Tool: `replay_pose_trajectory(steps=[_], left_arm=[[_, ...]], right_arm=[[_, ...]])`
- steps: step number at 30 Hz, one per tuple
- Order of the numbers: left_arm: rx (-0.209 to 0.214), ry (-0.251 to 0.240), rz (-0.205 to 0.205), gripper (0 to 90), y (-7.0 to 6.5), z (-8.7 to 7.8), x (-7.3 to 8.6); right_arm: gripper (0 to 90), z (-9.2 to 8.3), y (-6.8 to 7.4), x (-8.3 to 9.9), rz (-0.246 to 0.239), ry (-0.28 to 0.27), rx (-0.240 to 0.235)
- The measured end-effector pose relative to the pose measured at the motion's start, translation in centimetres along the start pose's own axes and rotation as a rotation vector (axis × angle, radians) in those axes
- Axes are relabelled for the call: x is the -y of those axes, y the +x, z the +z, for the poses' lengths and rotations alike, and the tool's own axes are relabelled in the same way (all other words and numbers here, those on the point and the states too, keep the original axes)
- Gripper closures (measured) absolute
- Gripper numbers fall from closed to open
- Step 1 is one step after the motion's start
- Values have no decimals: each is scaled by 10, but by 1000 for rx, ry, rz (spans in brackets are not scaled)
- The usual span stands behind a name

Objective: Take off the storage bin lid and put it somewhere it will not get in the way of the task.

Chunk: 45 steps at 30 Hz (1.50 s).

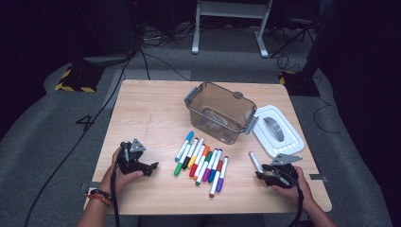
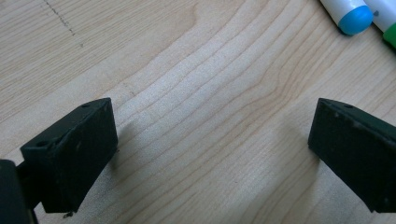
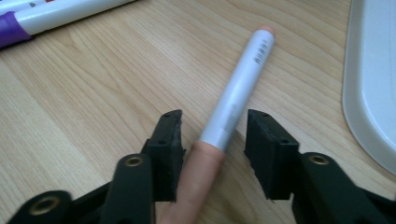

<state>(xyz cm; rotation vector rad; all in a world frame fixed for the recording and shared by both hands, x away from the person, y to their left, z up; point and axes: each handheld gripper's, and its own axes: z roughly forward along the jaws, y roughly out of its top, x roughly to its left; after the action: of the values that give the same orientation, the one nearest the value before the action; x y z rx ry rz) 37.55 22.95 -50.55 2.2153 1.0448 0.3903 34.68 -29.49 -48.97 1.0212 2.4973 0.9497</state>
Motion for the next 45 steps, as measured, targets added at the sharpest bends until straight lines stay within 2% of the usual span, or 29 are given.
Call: replay_pose_trajectory(steps=[4,6,8,14,19,21,27,35,41,45], left_arm=[[1,-1,1,16,0,0,0],[1,-2,-1,16,0,0,0],[1,-1,-1,16,0,0,0],[3,1,2,15,0,0,0],[4,2,1,14,0,0,0],[4,2,0,13,0,0,0],[4,2,-1,13,0,0,0],[4,2,-1,13,0,0,0],[5,1,-5,13,0,0,0],[3,2,0,13,0,0,0]], right_arm=[[711,-1,-8,1,5,-12,-3],[740,0,-13,1,7,-18,-3],[743,2,-18,0,20,-22,6],[749,5,-24,-4,8,-23,14],[749,0,-24,-4,0,-50,-28],[750,-4,-21,-6,-21,-68,-51],[750,-11,-18,-11,-42,-94,-78],[751,-25,-23,-15,-31,-135,-70],[751,-36,-24,-23,-52,-163,-55],[751,-42,-29,-28,-49,-182,-42]])
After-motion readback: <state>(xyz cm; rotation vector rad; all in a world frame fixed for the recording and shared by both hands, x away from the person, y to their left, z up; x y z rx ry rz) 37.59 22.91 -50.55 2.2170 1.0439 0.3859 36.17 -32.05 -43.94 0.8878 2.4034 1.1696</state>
